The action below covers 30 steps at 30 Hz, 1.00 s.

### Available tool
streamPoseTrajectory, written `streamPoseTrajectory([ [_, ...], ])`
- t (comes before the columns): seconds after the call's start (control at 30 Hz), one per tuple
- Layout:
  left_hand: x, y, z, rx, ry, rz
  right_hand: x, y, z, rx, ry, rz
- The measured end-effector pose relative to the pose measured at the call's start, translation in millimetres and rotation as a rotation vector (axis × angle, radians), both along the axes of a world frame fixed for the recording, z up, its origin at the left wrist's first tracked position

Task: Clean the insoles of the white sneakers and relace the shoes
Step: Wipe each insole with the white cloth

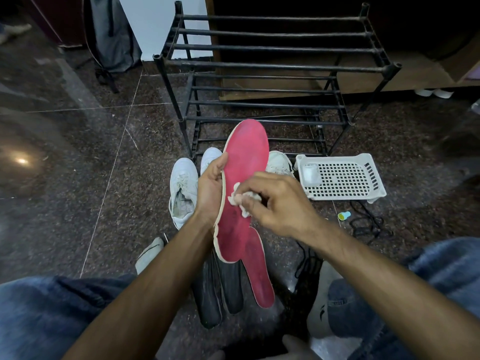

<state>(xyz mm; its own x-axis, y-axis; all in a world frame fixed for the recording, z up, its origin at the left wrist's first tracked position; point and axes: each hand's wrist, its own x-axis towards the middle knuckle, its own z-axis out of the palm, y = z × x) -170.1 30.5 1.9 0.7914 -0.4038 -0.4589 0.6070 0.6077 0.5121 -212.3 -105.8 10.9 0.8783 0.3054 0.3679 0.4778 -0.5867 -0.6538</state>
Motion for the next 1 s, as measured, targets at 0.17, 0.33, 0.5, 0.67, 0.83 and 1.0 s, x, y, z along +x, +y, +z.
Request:
streamPoseTrajectory([
  [0.17,-4.8,-3.5,1.5,0.009,-0.020,-0.054,3.4,-5.2,-0.1,0.049,0.032,-0.246],
  [0.33,-2.2,-0.1,1.0,0.021,-0.019,-0.001,2.3,-3.6,0.4,-0.049,0.087,-0.128],
  [0.5,-9.0,-7.4,-4.6,0.068,-0.056,-0.055,2.1,-3.4,0.8,-0.127,-0.015,-0.227],
  [0.67,-1.4,1.4,0.2,0.099,-0.006,-0.008,-33.3,24.8,-1.0,-0.036,-0.115,0.113],
  [0.83,-0.2,1.4,3.5,0.099,0.017,0.027,-18.8,18.3,3.4,-0.147,-0.205,0.004],
  [1.0,-1.7,-2.0,4.3,0.077,-0.017,0.009,-4.8,3.2,0.4,-0.131,-0.158,-0.170],
])
